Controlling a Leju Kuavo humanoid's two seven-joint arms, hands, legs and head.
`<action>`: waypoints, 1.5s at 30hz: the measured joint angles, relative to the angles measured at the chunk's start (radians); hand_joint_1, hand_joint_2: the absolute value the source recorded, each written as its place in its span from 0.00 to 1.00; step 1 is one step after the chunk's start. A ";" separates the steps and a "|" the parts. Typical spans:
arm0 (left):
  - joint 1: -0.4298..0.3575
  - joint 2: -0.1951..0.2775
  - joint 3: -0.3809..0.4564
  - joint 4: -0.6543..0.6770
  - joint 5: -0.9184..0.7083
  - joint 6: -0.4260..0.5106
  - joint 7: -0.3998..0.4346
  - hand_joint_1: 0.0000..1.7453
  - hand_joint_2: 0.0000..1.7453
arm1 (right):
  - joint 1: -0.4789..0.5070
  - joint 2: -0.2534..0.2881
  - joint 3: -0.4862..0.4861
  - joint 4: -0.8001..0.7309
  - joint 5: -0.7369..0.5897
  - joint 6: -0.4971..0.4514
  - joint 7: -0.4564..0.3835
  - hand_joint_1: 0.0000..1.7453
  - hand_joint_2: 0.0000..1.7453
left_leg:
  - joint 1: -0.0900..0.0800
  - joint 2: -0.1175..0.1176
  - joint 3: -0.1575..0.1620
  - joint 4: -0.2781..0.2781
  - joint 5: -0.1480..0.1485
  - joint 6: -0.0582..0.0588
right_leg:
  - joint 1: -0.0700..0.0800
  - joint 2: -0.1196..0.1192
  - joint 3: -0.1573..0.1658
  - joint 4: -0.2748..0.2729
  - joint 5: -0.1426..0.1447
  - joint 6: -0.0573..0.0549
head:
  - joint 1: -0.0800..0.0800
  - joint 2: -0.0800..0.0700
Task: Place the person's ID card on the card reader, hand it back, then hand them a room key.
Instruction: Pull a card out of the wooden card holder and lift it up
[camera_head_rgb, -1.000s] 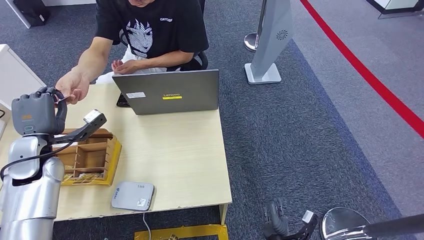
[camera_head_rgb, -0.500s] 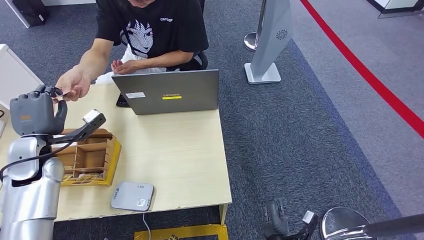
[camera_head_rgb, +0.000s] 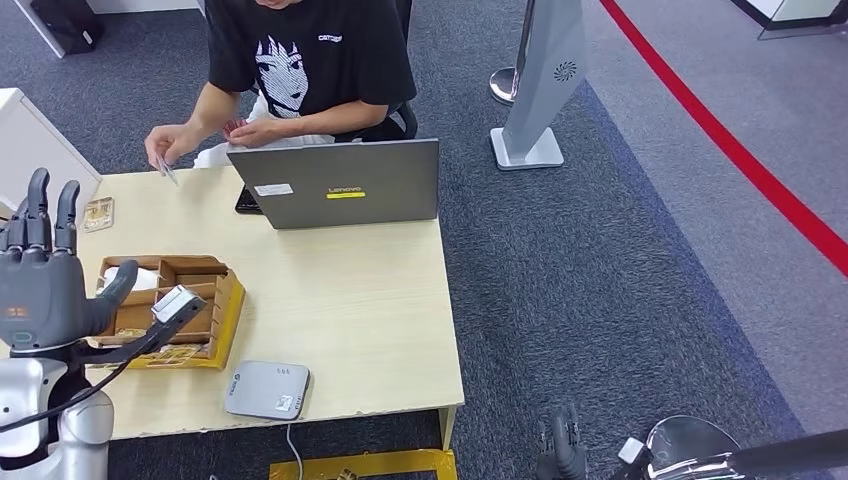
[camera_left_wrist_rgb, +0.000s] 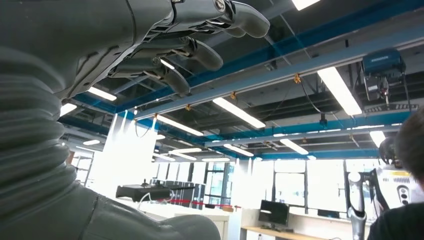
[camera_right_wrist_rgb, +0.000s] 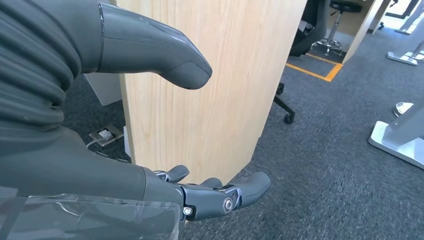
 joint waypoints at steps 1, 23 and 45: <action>0.009 -0.001 0.000 -0.017 0.000 0.000 0.000 0.00 1.00 | 0.001 0.000 0.000 0.000 -0.001 0.000 0.000 0.00 1.00 | 0.000 0.000 0.000 0.000 0.000 0.000 | 0.000 0.000 0.000 0.000 0.000 0.000 | 0.000 0.000; 0.156 0.233 -0.144 0.004 0.183 -0.219 -0.060 0.00 1.00 | 0.009 -0.004 -0.023 -0.005 -0.054 0.005 -0.014 0.00 1.00 | 0.000 0.000 0.001 0.000 0.001 0.000 | 0.000 0.000 0.001 0.000 0.000 0.000 | 0.000 0.000; 0.285 0.387 -0.200 0.103 0.227 -0.272 0.022 0.00 1.00 | 0.008 -0.005 -0.024 -0.006 -0.056 0.004 -0.014 0.00 1.00 | 0.001 0.000 0.001 -0.001 0.000 0.000 | 0.000 0.000 0.002 0.000 -0.001 -0.001 | 0.000 0.000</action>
